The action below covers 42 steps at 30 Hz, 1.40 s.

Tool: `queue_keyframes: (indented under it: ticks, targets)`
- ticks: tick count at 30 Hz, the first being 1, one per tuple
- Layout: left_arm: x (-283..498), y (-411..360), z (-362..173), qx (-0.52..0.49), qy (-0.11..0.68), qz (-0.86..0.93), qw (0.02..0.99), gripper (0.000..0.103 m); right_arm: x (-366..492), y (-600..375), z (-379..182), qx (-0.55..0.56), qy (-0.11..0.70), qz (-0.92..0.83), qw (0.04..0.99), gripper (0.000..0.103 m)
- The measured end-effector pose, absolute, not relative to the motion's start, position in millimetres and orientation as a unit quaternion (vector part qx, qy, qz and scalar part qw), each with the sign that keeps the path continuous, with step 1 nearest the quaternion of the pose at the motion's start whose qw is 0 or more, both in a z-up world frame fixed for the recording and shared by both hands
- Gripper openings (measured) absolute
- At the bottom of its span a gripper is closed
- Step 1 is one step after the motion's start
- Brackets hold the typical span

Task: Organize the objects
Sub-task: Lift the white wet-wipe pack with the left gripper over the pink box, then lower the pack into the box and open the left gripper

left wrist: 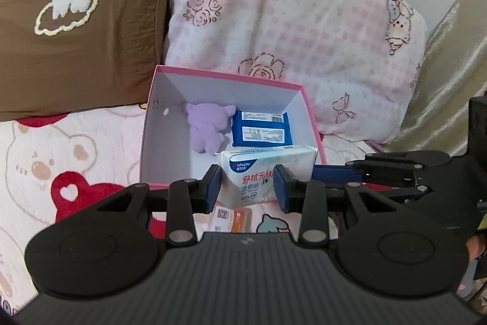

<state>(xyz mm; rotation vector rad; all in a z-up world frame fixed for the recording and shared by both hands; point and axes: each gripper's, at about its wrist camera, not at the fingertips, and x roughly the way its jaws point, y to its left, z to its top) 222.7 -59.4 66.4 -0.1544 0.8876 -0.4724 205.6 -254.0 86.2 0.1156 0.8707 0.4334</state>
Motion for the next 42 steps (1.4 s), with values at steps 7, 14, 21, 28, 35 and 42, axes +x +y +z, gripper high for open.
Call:
queue_keyframes:
  ticks: [7,14,21,28,35,42]
  targets:
    - [272,-70,31,-0.082,0.458,-0.213,0.859,0.035,245,-267,51,0.089,0.43,0.208,0.874,0.035]
    - [317,-82,-22,-0.083,0.515,-0.197,0.83,0.033,287,-272,1,0.087,0.464,0.198,0.859,0.034]
    - [337,-78,-52,-0.094,0.513,-0.197,0.83,0.031,317,-275,-29,0.087,0.492,0.196,0.844,0.034]
    - [354,-85,-66,-0.06,0.545,-0.182,0.816,0.033,334,-276,-58,0.123,0.511,0.192,0.829,0.034]
    - [364,-89,-77,-0.056,0.561,-0.164,0.809,0.033,341,-263,-71,0.11,0.536,0.167,0.82,0.034]
    - [369,-92,-89,-0.062,0.577,-0.153,0.8,0.031,348,-251,-75,0.084,0.551,0.138,0.818,0.034]
